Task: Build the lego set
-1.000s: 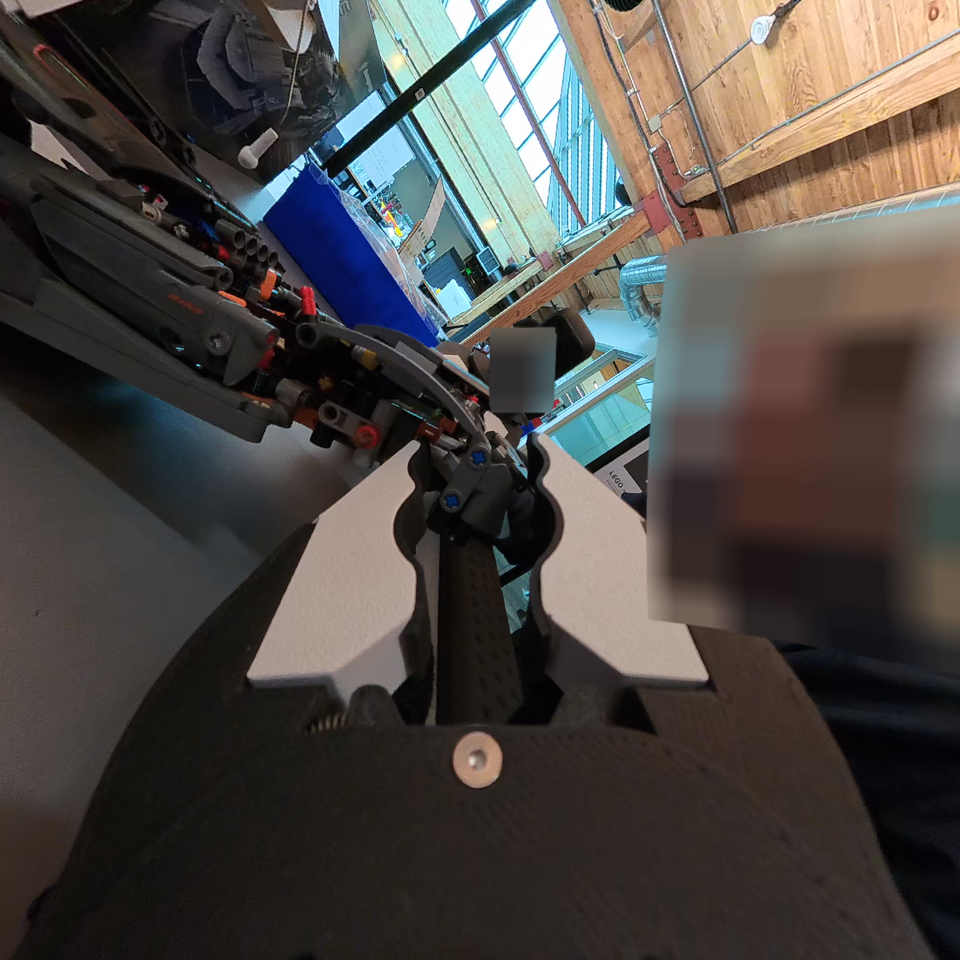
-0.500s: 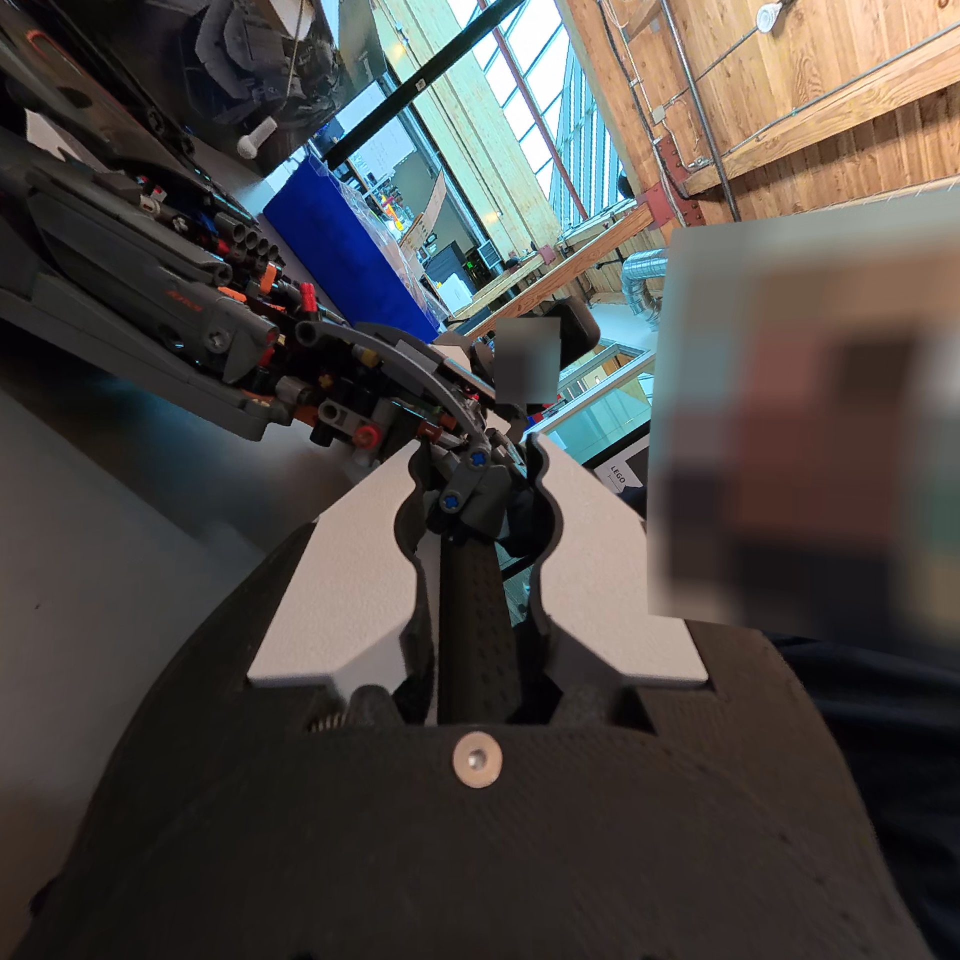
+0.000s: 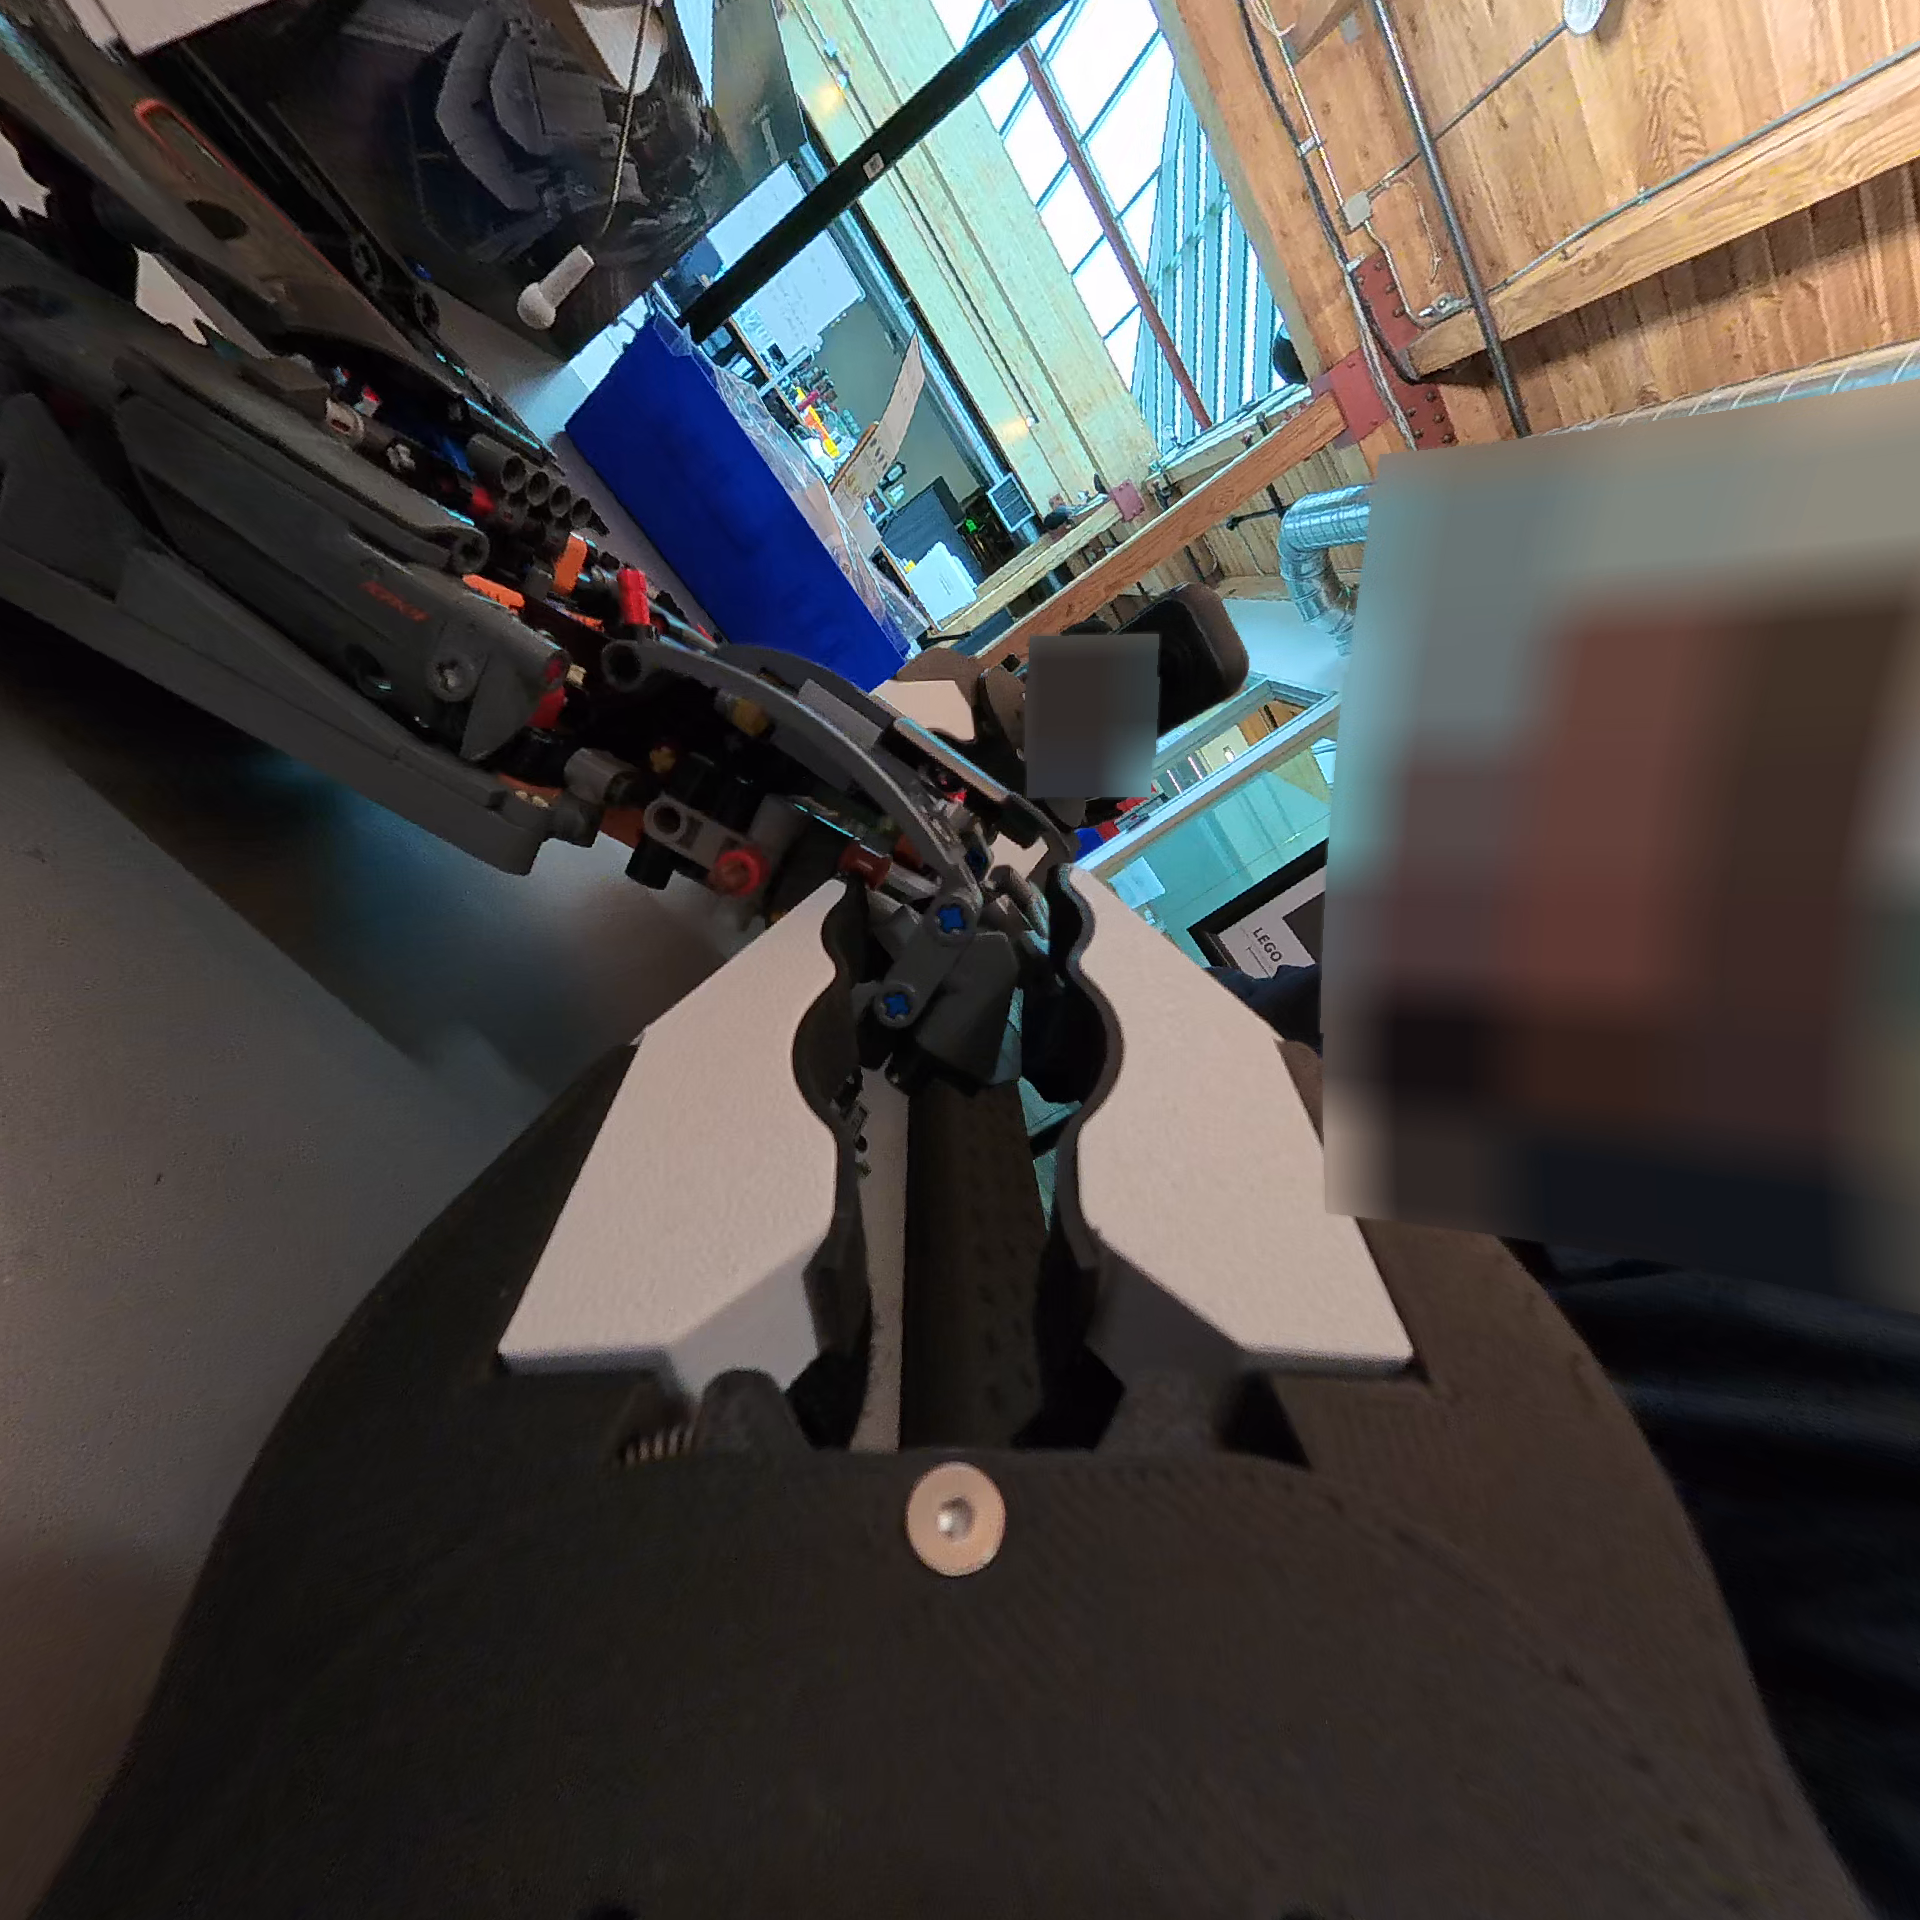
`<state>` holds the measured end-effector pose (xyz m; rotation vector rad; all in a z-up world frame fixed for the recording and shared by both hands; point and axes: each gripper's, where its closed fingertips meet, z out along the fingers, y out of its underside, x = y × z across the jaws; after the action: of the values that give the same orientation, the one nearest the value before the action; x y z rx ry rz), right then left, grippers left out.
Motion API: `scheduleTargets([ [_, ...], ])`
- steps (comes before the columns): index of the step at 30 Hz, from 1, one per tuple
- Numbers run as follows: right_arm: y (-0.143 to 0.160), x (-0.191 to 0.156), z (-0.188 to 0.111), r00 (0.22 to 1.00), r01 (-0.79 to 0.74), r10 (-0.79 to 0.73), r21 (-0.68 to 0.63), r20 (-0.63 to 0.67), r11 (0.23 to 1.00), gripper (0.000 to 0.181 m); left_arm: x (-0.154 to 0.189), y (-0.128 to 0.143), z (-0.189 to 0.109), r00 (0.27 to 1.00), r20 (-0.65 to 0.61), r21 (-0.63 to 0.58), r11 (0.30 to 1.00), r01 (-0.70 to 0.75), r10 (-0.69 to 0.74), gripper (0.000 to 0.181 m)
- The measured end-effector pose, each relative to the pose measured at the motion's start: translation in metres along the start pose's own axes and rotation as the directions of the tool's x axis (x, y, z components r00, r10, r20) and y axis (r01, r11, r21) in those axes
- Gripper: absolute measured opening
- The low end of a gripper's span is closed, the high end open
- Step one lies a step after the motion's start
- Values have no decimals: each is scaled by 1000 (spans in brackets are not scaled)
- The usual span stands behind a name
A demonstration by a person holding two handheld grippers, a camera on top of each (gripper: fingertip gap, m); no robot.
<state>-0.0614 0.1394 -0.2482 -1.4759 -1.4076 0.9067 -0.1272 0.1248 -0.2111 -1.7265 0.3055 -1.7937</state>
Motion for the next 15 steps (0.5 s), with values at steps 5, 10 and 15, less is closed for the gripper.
scheduleTargets([
  [5, 4, -3, 6, 999, -15, 16, -29, 47, 999, 43, -4, -1, -4, 1000, 16, 2, 1000, 0, 0, 31],
  [10, 9, -3, 4, 998, -17, 21, -74, 53, 997, 48, -9, 2, -5, 1000, 23, -13, 1000, 6, -6, 30],
  [15, 31, -3, -11, 996, 2, 16, -194, 88, 981, 42, -17, -1, -13, 999, 38, 7, 1000, 23, -23, 30],
])
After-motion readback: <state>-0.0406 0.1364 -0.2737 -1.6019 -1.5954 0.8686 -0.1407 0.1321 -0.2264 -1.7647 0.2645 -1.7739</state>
